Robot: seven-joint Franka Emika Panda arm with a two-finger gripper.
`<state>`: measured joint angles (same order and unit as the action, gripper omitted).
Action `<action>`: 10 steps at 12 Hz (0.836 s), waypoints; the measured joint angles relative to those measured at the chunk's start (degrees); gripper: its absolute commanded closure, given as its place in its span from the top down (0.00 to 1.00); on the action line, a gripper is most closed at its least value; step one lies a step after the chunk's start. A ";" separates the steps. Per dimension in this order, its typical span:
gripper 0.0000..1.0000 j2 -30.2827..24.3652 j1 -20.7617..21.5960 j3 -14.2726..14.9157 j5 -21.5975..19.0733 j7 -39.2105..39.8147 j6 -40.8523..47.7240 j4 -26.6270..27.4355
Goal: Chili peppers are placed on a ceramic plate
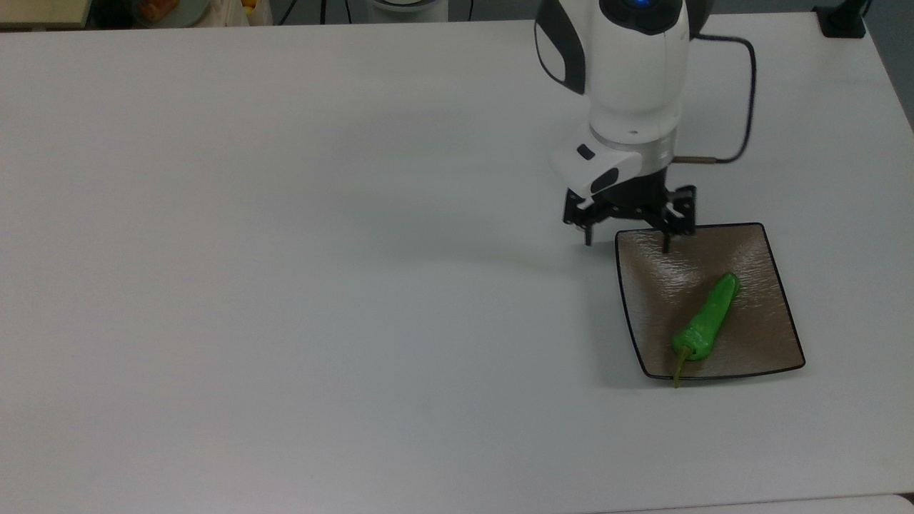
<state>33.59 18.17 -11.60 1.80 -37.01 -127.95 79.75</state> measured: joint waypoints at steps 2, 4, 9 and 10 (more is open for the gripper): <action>1.00 -2.64 -1.12 0.08 0.00 8.12 8.79 0.02; 1.00 -5.21 -2.13 0.43 0.00 15.38 17.08 0.19; 1.00 -18.99 -7.01 5.85 0.09 26.20 29.62 8.86; 1.00 -21.28 -7.57 6.58 0.08 26.41 29.63 10.88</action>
<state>12.31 10.59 -5.02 1.89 -10.60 -98.32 90.64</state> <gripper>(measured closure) 0.000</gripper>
